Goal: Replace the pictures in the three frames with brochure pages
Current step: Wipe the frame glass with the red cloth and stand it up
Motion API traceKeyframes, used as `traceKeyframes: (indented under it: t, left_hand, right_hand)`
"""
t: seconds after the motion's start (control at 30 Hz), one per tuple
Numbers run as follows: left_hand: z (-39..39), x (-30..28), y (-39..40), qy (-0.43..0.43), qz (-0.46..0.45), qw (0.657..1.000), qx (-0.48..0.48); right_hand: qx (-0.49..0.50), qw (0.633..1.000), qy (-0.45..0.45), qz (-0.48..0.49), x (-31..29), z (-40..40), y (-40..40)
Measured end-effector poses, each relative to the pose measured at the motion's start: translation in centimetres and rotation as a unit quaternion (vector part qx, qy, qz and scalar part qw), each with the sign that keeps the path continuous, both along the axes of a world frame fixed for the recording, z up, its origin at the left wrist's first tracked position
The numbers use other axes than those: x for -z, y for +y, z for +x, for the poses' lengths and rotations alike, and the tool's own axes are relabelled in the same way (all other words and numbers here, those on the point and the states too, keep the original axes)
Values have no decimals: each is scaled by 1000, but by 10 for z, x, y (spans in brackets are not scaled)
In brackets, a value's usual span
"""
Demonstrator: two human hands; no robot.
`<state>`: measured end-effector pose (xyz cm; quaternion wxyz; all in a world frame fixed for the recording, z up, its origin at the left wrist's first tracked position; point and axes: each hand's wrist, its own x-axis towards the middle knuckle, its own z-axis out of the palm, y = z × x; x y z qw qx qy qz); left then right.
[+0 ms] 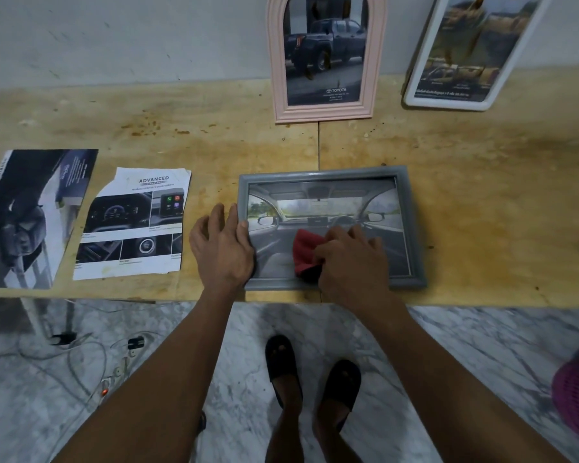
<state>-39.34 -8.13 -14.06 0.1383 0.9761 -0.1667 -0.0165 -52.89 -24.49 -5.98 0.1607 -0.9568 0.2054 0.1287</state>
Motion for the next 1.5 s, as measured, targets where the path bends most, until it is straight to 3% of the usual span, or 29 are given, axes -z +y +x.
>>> traceKeyframes:
  t: [0.23,0.47,0.6,0.73,0.87,0.93,1.1,1.23,1.5]
  left_hand:
    - [5,6,3,-10,6,1000,18]
    - [3,7,2,-7,0,1000,4]
    - [-1,4,0,-13,-17,1000,-9]
    - [-3,3,0,-16,-21,1000,-9]
    - [-3,2,0,-14,-17,1000,-10]
    - [-2,2,0,-12,-15,1000,-11]
    - [-4,-1,-1,-10,-21,1000,-17]
    - [-5,-1,-2,-4,-28,999,-25]
    - [-5,-2,-1,-3,-20,1000,-23]
  right_hand:
    - [34,999,-13,-36,4,-27,-39]
    - [191,975,-91,-71,23,-51,-34]
    - [220,965,-91,-113,30,-64,-17]
    - [209,965,-146,-65,31,-60,-18]
    - [347,920,-161,89,15,-41,-49]
    - [376,905,-175,99,13,-35,-59]
    - [291,923,-247,-41,24,-33,-49]
    - [200,943,-254,-82,49,-40,-37]
    - [273,934,-228,-9,52,12,-52]
